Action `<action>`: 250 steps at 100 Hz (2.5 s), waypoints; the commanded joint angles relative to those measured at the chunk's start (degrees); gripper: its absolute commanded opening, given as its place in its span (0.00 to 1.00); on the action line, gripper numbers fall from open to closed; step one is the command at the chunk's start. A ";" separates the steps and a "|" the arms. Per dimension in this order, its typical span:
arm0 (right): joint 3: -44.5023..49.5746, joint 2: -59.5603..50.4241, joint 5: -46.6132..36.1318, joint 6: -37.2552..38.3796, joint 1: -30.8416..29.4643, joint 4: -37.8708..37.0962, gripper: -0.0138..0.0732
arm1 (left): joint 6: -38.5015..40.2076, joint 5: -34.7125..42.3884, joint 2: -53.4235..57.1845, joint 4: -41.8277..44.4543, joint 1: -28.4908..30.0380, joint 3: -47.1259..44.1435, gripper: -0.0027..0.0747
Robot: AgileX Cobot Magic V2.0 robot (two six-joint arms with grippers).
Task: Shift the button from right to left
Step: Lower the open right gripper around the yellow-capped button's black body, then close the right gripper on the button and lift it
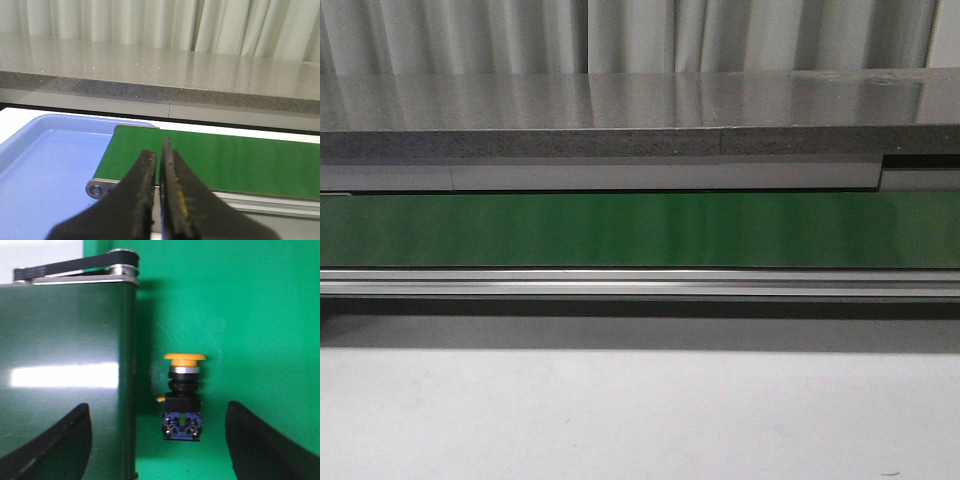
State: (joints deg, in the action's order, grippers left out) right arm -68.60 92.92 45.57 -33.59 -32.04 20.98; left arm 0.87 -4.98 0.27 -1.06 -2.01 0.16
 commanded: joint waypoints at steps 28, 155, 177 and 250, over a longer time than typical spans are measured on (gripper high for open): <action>-2.15 3.14 -4.49 -1.43 -0.95 -4.09 0.75 | 0.65 4.45 2.14 -0.43 -0.46 -2.33 0.04; -2.15 15.29 -5.57 -1.43 0.46 -7.79 0.75 | 0.65 4.45 2.14 -0.43 -0.46 -2.33 0.04; -2.15 16.67 -5.96 -1.43 0.46 -7.74 0.74 | 0.65 4.45 2.14 -0.43 -0.46 -2.33 0.04; -6.79 7.20 0.50 -1.33 0.72 -0.55 0.43 | 0.65 4.45 2.14 -0.43 -0.46 -2.33 0.04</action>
State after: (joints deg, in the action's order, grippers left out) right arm -73.48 105.58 45.30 -34.67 -31.67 17.13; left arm 0.87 -4.98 0.27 -1.06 -2.01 0.16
